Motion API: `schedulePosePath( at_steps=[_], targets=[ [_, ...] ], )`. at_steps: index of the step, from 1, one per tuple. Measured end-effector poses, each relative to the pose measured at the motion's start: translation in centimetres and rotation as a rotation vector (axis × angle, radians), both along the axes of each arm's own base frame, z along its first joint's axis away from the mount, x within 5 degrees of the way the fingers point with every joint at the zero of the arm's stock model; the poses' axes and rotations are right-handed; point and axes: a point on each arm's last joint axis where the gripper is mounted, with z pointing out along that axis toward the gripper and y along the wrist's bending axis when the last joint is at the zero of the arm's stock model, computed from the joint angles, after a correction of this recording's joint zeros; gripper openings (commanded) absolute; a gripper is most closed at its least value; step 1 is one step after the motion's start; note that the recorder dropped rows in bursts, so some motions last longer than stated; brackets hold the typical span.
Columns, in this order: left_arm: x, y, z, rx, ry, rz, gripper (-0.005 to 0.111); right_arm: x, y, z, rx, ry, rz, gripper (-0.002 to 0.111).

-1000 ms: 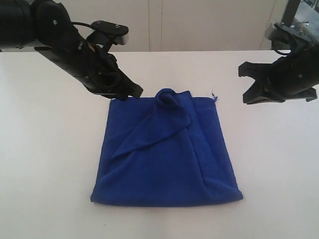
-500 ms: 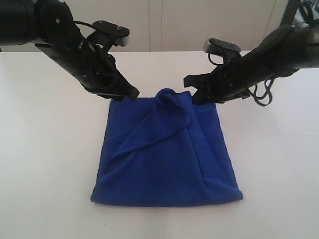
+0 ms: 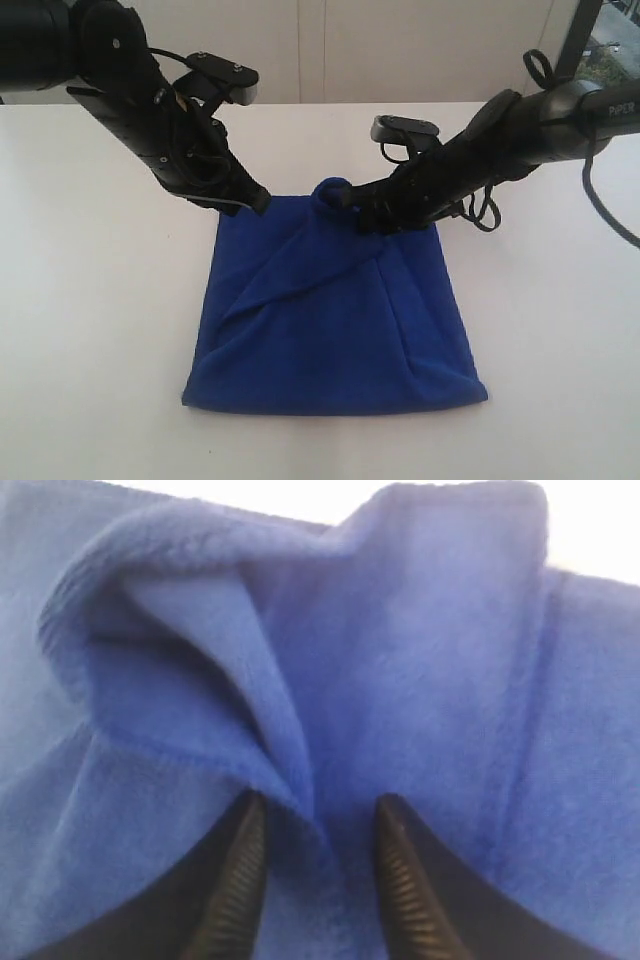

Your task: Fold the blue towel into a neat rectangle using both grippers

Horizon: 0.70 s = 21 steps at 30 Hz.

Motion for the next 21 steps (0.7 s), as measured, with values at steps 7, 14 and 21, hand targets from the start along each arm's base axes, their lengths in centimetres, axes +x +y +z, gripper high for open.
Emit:
schedulePosePath(
  at_steps=[7, 14, 21],
  targets=[
    [0.0, 0.0, 0.0, 0.007, 0.004, -0.003, 0.0, -0.6, 0.3, 0.5, 0.014, 0.028, 0.071, 0.022],
    [-0.1, 0.1, -0.1, 0.013, 0.008, -0.005, 0.0, -1.0, 0.3, 3.1, 0.034, -0.011, 0.095, 0.022],
    [-0.2, 0.1, -0.1, 0.019, 0.019, -0.007, 0.0, -1.6, 0.6, 3.7, 0.056, 0.029, 0.137, 0.022]
  ],
)
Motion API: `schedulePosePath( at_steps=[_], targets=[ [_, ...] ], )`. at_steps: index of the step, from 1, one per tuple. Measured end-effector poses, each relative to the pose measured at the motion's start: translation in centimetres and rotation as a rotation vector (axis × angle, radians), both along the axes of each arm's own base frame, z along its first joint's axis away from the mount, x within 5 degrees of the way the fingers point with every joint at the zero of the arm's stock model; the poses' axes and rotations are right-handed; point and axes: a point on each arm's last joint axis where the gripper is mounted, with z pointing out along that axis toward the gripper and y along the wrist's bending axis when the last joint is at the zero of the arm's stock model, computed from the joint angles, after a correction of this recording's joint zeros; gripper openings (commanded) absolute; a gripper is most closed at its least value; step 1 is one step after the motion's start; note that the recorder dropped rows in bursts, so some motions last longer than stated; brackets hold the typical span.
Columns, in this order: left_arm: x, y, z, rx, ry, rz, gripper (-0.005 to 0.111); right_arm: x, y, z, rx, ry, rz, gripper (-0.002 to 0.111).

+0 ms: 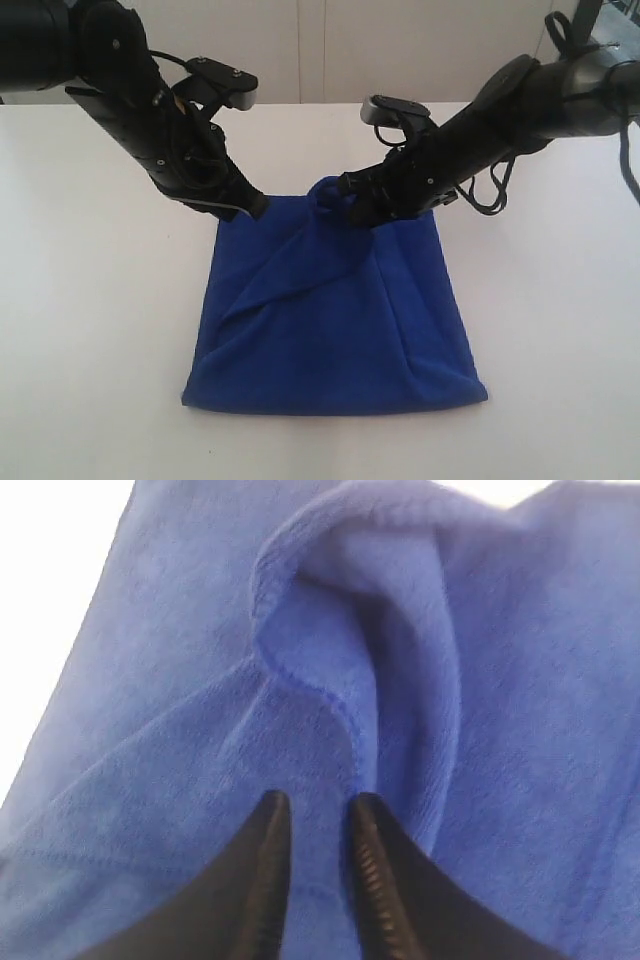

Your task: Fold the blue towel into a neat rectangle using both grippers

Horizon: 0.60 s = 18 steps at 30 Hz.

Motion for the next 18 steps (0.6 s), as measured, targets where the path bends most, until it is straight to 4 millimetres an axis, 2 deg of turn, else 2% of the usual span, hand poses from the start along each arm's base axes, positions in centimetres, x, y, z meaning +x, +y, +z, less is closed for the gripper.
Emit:
schedulePosePath(
  at_steps=[10, 15, 18],
  targets=[
    [-0.1, 0.0, -0.1, 0.004, 0.008, -0.001, 0.0, -0.4, 1.1, 0.0, -0.008, -0.013, 0.044, 0.022],
    [-0.1, 0.1, -0.1, 0.005, 0.009, -0.001, 0.0, -0.2, 0.8, -0.3, -0.058, -0.046, 0.054, 0.021],
    [-0.1, 0.1, -0.1, 0.005, 0.009, -0.001, 0.0, -0.2, 0.6, -0.5, -0.089, -0.06, 0.065, 0.01]
  ],
)
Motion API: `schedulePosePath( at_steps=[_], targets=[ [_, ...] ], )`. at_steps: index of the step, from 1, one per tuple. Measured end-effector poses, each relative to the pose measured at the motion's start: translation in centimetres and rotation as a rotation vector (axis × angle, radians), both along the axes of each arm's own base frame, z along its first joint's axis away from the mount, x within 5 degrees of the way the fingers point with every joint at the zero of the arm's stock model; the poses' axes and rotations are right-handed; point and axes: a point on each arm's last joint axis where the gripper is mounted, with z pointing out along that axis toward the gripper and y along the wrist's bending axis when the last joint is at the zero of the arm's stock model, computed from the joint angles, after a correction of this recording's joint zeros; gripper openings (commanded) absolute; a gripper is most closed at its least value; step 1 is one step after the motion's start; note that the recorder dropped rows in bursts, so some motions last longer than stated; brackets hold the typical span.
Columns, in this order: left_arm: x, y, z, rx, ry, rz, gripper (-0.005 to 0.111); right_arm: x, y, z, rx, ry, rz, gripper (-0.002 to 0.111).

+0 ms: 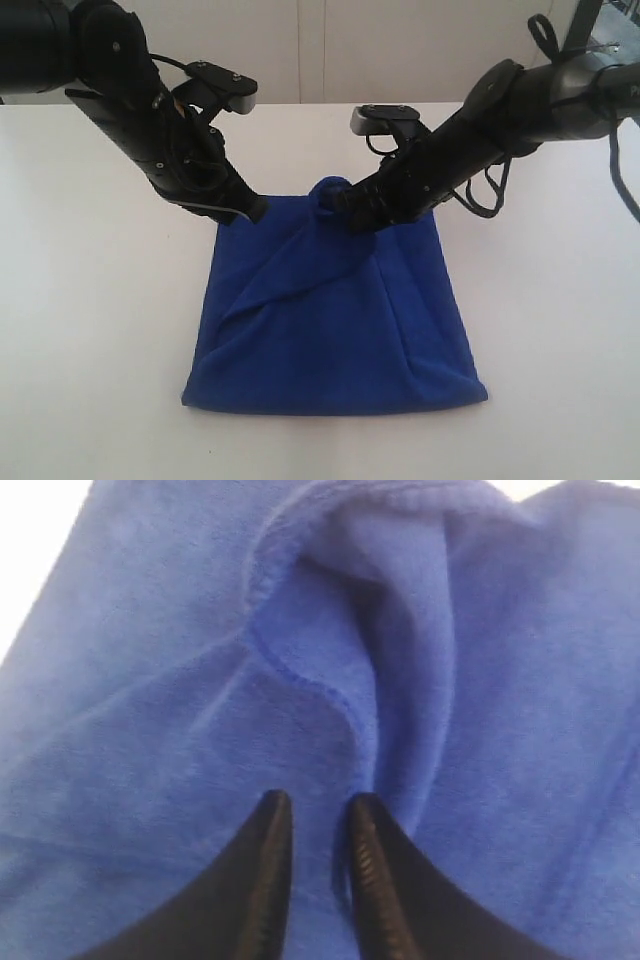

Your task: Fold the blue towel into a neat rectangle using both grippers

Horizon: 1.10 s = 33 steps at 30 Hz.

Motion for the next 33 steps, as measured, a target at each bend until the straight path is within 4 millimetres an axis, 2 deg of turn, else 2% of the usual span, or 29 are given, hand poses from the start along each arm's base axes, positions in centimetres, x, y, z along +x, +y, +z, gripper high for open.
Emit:
schedulePosePath(
  at_steps=[2, 9, 14, 16, 22, 27, 33],
  targets=[
    [0.0, 0.0, 0.0, 0.0, 0.001, 0.0, 0.0, 0.0, -0.1, -0.4, -0.023, 0.001, 0.014, 0.0],
    [0.0, 0.0, 0.0, 0.002, 0.001, -0.002, 0.0, 0.0, -0.4, -0.6, -0.06, 0.002, 0.028, 0.0],
    [0.0, 0.0, 0.0, 0.006, -0.003, -0.014, 0.0, -0.8, 1.1, 0.6, 0.076, 0.065, 0.007, 0.0],
    [0.0, 0.0, 0.0, 0.019, -0.016, -0.049, 0.0, -1.3, 2.4, 0.9, 0.125, 0.075, 0.033, 0.0],
    [0.0, 0.0, 0.0, 0.033, -0.03, -0.087, 0.0, -2.5, 5.5, 1.3, 0.189, 0.073, 0.055, 0.0],
    [0.0, 0.0, 0.0, 0.035, -0.032, -0.093, 0.0, -2.6, 6.6, 1.4, 0.19, 0.034, 0.037, 0.0],
    [0.0, 0.0, 0.0, 0.035, -0.032, -0.093, 0.0, -2.3, 6.8, -0.9, 0.166, 0.059, 0.01, 0.0]
  ],
)
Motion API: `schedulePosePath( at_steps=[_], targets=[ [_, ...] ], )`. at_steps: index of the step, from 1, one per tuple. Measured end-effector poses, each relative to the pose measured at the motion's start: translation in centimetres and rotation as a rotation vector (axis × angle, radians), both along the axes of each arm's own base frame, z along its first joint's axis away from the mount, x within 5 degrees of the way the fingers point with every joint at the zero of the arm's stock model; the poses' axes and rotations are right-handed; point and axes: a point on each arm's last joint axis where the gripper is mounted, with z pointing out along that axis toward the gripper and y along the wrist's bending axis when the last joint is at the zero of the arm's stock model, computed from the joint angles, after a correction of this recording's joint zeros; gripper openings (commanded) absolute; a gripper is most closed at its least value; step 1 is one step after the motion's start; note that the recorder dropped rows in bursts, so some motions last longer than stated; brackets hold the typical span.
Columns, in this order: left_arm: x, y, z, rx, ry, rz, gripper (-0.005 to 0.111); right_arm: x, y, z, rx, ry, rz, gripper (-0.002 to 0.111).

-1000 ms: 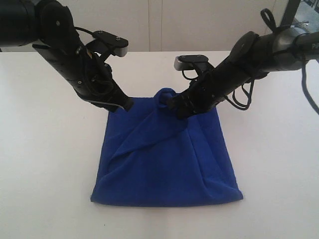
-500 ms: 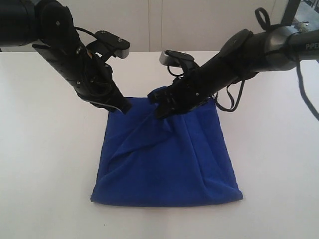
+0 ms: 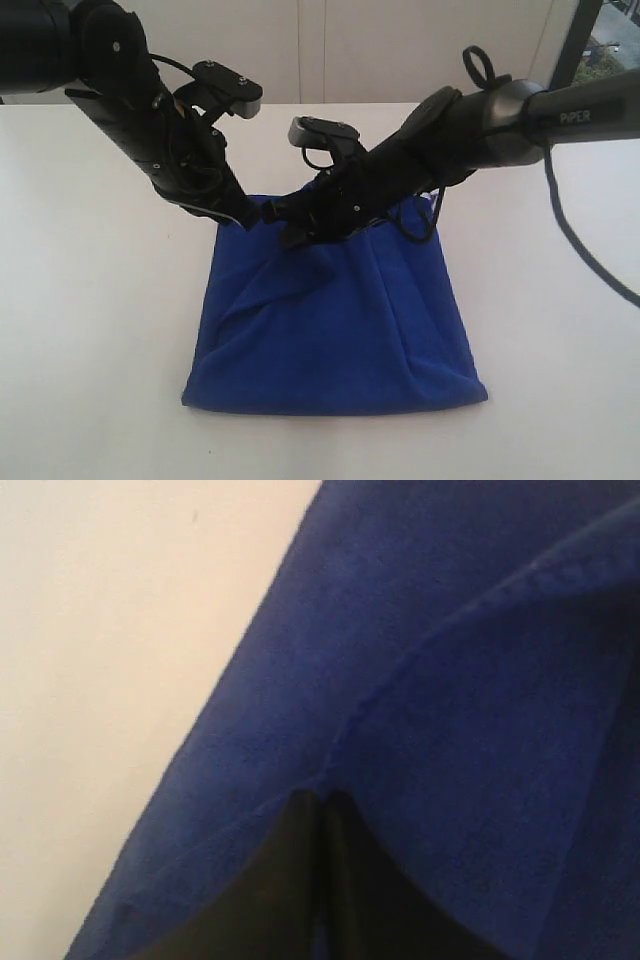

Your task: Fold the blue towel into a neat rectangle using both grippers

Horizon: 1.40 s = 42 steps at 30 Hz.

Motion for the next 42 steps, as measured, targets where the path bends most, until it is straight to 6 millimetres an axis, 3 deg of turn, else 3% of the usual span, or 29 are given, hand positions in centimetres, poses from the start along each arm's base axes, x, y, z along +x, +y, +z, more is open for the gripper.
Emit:
schedulePosePath(
  at_steps=[6, 15, 19, 29, 35, 42],
  targets=[
    [0.0, 0.0, 0.0, 0.0, 0.0, 0.0, 0.0, 0.1, 0.0, -0.8, -0.001, 0.023, -0.013, 0.002],
    [0.0, 0.0, 0.0, -0.004, 0.006, 0.025, 0.0, 0.1, 0.1, -0.8, 0.007, 0.046, -0.043, 0.03],
    [0.3, 0.5, 0.0, -0.025, 0.028, 0.103, 0.0, 0.3, -0.4, 0.4, 0.02, 0.036, -0.07, 0.037],
    [0.7, 0.7, 0.1, -0.043, 0.009, 0.149, 0.0, 2.2, -6.0, 3.7, -0.038, -0.009, -0.217, 0.038],
    [0.8, 0.6, 0.2, -0.054, -0.007, 0.153, 0.0, 4.0, -9.1, 4.5, -0.034, -0.066, -0.377, 0.038],
    [1.3, 0.4, 0.5, -0.098, -0.053, 0.184, 0.0, 7.3, -10.0, 4.3, -0.02, -0.114, -0.433, 0.038]
  ],
)
